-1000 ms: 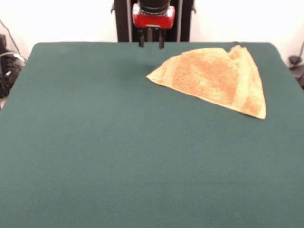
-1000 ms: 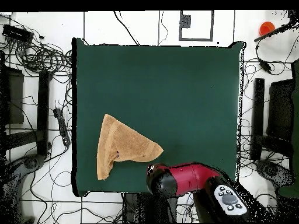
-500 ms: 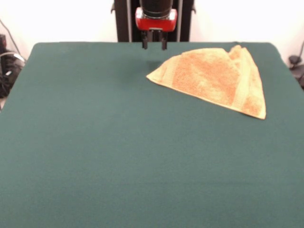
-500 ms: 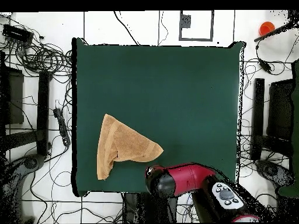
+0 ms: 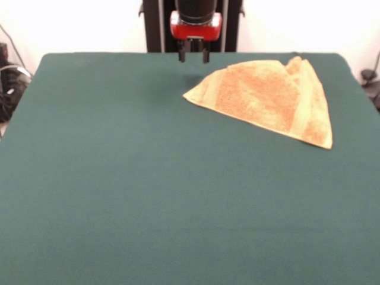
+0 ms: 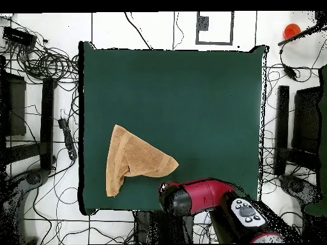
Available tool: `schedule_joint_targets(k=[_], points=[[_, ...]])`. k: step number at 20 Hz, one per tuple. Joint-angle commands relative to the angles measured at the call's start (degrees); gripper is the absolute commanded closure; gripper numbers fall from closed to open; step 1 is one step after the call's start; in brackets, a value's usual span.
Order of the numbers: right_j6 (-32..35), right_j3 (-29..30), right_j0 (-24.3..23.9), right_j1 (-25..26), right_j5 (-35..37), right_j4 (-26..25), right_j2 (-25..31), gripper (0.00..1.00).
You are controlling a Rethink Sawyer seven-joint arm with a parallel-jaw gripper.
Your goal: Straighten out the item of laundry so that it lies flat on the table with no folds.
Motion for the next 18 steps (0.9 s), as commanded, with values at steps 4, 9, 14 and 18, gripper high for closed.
schedule_joint_targets(k=[4, 9, 14, 18], points=[[-1.3, -7.2, 1.4, 0.8, 6.4, 2.1, 4.5, 0.0], [-2.0, -7.3, 1.7, 0.6, 8.2, 2.2, 4.7, 0.0], [-2.6, -7.5, 1.9, 0.5, 9.8, 2.3, 5.3, 0.0], [-2.0, -6.8, 2.2, 0.0, 9.5, 2.1, 5.4, 0.0]])
